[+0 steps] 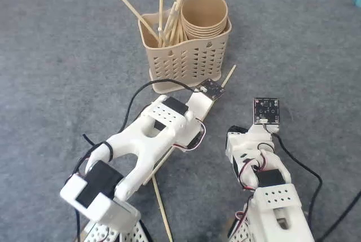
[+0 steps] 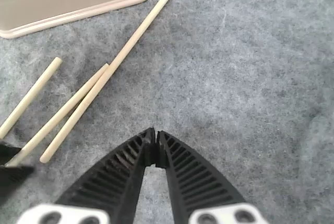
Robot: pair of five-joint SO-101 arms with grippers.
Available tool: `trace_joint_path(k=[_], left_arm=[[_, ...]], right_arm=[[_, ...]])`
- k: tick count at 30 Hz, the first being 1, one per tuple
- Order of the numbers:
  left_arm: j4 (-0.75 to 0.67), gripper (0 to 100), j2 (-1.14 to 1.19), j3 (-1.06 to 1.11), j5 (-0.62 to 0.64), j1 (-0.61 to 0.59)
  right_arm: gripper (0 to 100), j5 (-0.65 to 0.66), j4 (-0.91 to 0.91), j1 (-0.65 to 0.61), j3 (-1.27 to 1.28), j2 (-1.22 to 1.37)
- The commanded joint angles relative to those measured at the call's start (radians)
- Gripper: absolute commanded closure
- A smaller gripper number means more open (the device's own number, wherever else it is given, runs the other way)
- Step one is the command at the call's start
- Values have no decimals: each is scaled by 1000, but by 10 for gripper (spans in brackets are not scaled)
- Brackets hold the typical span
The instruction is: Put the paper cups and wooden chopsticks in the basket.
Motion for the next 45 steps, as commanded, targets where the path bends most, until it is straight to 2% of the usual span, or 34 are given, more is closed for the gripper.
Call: trace_joint_path(k=[1, 9, 14, 18, 20, 23, 25, 29, 34, 38, 45], left_arm=[[-12, 816, -6, -25, 0, -2], [-17, 847, 0, -24, -2, 6], [-48, 860, 109, -33, 5, -2], [8, 871, 150, -88, 0, -2], [2, 897, 152, -85, -2, 6], [0, 990, 146, -85, -3, 8], [8, 985, 137, -87, 3, 12], [91, 986, 25, -85, 3, 37], [198, 986, -232, -61, 3, 94], [203, 986, -463, 31, 3, 123], [180, 986, -804, 119, 2, 84]], right_arm=[[986, 17, -27, 5, -5, -24], [986, 17, -27, 10, -5, -24], [986, 17, -25, 10, -5, -24], [986, 17, -25, 10, -5, -24], [986, 17, -25, 8, -5, -24], [986, 17, -25, 8, -5, -24], [986, 17, -25, 7, -5, -24], [986, 17, -25, 7, -5, -24], [986, 17, -25, 7, -3, -24], [986, 17, -25, 7, -3, -24], [986, 17, -25, 7, -3, -24]])
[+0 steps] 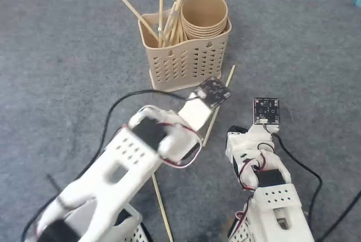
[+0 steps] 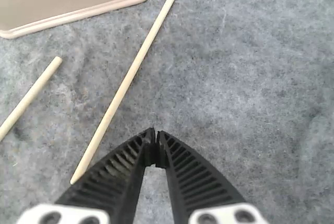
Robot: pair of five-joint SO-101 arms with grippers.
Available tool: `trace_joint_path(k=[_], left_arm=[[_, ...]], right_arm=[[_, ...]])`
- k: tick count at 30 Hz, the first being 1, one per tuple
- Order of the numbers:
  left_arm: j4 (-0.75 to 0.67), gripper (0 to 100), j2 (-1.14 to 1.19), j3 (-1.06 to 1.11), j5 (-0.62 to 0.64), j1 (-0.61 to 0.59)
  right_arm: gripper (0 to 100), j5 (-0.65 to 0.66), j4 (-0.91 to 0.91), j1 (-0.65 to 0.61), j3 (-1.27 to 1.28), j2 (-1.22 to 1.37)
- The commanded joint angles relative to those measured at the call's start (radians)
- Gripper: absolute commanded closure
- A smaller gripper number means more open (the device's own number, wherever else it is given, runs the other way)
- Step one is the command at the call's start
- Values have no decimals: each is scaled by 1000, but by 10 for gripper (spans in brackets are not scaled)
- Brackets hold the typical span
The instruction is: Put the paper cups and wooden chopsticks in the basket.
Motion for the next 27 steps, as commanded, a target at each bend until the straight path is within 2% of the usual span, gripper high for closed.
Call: trace_joint_path(k=[1, 7, 12, 15, 20, 24, 25, 27], left_arm=[[-38, 986, -256, 38, 8, -37], [-299, 986, -595, 278, 12, -189], [-598, 987, -970, 616, 204, -384], [-626, 987, -1138, 700, 278, -463], [-655, 987, -1250, 791, 345, -502], [-847, 987, -1278, 954, 396, -514], [-918, 987, -1278, 995, 399, -517], [-950, 987, -1264, 990, 399, -523]], right_arm=[[986, 17, -25, 7, -3, -24], [987, 11, -4, 21, -28, -24], [986, 8, 257, 64, -207, -13], [986, 8, 340, 31, -276, -13], [986, 8, 335, -54, -316, -12], [983, -8, 337, -84, -420, 45], [972, -35, 337, -84, -459, 77], [929, -109, 337, -82, -528, 165]])
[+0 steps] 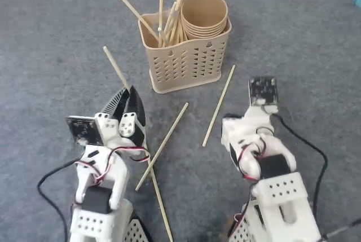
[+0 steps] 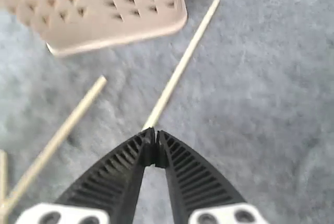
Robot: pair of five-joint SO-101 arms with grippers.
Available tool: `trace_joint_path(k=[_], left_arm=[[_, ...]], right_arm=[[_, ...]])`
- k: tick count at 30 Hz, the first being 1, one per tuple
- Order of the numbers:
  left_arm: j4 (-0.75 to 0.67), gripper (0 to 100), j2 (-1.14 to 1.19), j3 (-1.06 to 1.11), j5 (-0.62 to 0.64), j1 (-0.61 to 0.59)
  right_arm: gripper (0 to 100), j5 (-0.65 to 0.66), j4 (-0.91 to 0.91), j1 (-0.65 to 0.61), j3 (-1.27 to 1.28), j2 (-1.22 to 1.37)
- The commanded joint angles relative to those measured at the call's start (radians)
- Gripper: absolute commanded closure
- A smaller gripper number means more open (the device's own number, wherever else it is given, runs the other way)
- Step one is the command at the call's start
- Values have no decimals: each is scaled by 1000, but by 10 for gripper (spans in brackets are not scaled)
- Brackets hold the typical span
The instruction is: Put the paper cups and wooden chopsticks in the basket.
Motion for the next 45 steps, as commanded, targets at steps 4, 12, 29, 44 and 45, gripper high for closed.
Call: trace_joint_path(k=[4, 12, 29, 44, 45], left_arm=[[-150, 987, 5, 35, 17, -14], [-140, 987, 5, 35, 9, -23], [-115, 987, 5, 35, 9, -23], [-81, 987, 5, 35, 9, -21], [-81, 987, 5, 35, 9, -21]], right_arm=[[835, -253, -64, -15, -235, 335], [852, -377, -576, -38, -264, 811], [912, -376, -407, 1, -546, 1119], [909, -232, -317, -1, -465, 905], [909, -232, -334, -1, -465, 905]])
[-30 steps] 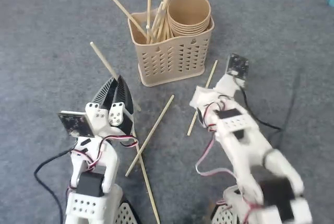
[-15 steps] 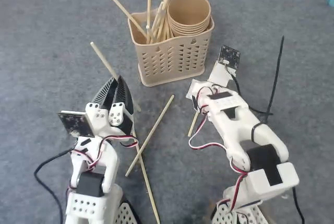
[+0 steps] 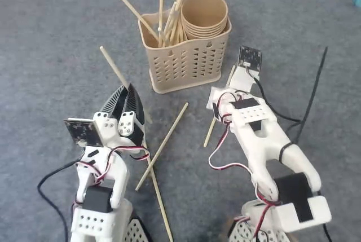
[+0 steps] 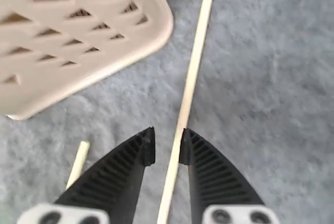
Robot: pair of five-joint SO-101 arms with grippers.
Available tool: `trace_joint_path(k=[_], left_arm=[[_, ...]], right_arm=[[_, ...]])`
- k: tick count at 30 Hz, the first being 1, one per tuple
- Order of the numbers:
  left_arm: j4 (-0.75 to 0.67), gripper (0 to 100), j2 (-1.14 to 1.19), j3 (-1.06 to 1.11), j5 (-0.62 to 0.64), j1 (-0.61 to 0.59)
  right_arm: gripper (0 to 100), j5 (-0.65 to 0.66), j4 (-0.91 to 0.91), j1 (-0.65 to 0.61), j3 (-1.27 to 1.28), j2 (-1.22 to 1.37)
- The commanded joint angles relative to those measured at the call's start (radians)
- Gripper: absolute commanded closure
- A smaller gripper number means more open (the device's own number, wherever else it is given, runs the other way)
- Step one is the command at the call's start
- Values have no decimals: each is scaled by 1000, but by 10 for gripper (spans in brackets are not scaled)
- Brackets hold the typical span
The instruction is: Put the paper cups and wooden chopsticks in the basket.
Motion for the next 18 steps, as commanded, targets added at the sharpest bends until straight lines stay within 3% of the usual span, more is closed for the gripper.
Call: trace_joint_path(k=[1, 10, 18], left_arm=[[0, 987, 3, -5, 2, -8], [0, 987, 3, -5, 2, -8], [2, 987, 3, -5, 2, -8]], right_arm=[[909, 17, -53, 8, -5, -67], [908, 18, -182, 81, -66, 156], [911, 15, -47, 97, -198, 237]])
